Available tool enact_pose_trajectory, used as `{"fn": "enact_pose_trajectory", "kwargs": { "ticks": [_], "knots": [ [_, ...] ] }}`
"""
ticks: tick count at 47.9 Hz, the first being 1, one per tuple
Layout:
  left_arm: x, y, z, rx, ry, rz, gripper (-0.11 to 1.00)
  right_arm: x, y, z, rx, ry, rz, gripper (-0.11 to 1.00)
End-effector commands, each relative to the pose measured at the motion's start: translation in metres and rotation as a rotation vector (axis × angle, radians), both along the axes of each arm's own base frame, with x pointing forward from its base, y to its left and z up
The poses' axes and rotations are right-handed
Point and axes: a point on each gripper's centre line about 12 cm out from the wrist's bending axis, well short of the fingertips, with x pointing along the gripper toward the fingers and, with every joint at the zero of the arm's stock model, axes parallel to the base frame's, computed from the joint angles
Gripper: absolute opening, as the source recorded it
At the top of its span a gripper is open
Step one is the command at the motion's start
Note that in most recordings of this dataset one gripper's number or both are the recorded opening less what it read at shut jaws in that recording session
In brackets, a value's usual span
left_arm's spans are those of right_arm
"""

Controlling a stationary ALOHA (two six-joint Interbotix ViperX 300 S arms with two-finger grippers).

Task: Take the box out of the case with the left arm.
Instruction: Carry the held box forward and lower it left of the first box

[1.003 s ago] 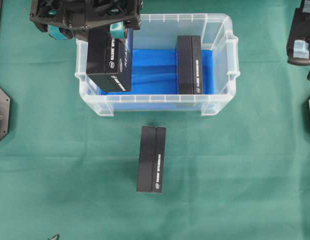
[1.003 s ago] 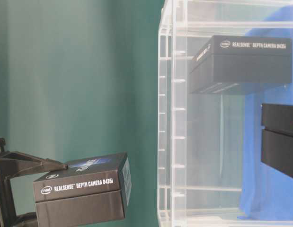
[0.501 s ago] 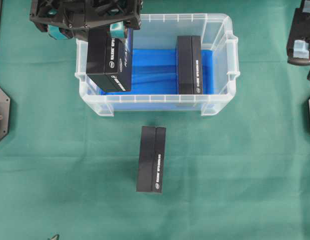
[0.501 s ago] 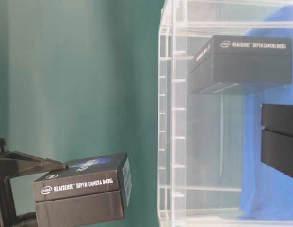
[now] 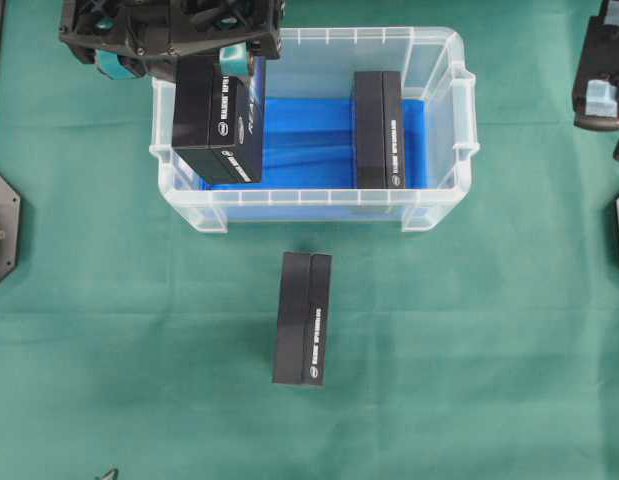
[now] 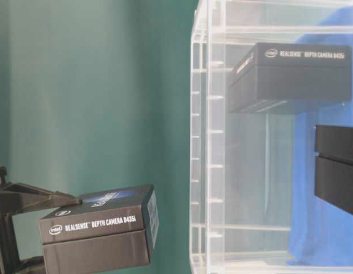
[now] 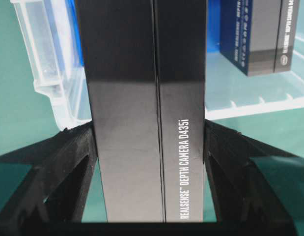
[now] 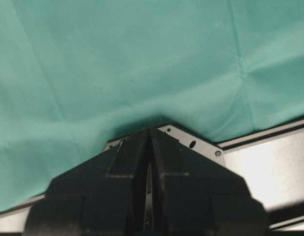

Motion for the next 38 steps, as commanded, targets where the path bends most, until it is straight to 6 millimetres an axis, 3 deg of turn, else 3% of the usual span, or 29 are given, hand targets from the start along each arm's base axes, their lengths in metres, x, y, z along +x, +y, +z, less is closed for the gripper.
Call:
{"fn": "enact_pose_trajectory", "kwargs": {
  "ticks": [1,11,18,38],
  "knots": [
    [-0.006,-0.002,0.017,0.014,-0.050,-0.001,0.60,0.000,0.000,0.004,-0.003,-0.017,-0.002,0.01],
    [-0.007,-0.003,0.016,0.015,-0.047,-0.003,0.60,0.000,0.000,0.004,-0.003,-0.017,-0.002,0.01],
    [-0.007,-0.015,0.014,0.010,-0.039,-0.028,0.60,0.000,0.000,0.004,-0.003,-0.017,0.000,0.01],
    [-0.014,-0.110,0.000,-0.066,-0.010,-0.014,0.60,0.000,-0.001,0.004,-0.006,-0.018,0.005,0.01]
  ]
}}
